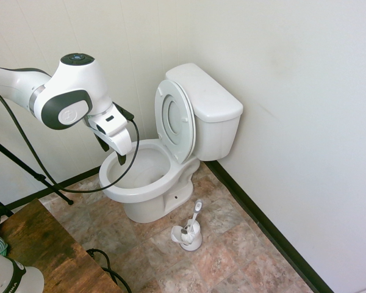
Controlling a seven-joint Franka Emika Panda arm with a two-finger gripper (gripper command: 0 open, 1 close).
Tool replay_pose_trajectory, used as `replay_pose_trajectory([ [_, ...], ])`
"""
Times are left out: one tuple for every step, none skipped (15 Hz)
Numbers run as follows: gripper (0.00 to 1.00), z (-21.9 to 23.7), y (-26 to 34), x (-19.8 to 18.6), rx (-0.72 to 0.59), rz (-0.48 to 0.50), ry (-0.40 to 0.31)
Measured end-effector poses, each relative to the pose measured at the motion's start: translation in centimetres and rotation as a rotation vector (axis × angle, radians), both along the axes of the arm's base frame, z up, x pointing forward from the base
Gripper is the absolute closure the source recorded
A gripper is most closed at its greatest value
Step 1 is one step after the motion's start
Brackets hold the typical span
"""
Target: Clean the toilet
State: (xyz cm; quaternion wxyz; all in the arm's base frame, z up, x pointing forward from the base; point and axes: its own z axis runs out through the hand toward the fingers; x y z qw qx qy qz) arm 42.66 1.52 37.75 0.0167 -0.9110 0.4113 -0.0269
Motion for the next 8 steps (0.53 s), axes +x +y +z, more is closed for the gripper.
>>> replay_pose_trajectory([
  [0.00, 0.0, 0.0, 0.1, -0.001, 0.001, 0.000],
  [0.00, -0.1, 0.0, 0.1, -0.002, -0.002, -0.001],
  [0.00, 0.1, -0.2, 0.6, 0.002, -0.030, -0.016],
  [0.00, 0.3, -0.9, 1.4, 0.009, -0.078, -0.036],
  [0.00, 0.3, -2.0, 2.6, 0.016, -0.131, -0.049],
  [0.00, -0.1, -3.4, 4.0, 0.024, -0.186, -0.053],
  [0.00, -0.7, -4.9, 5.5, 0.028, -0.241, -0.054],
  [0.00, -1.7, -6.3, 7.3, 0.027, -0.294, -0.049],
])
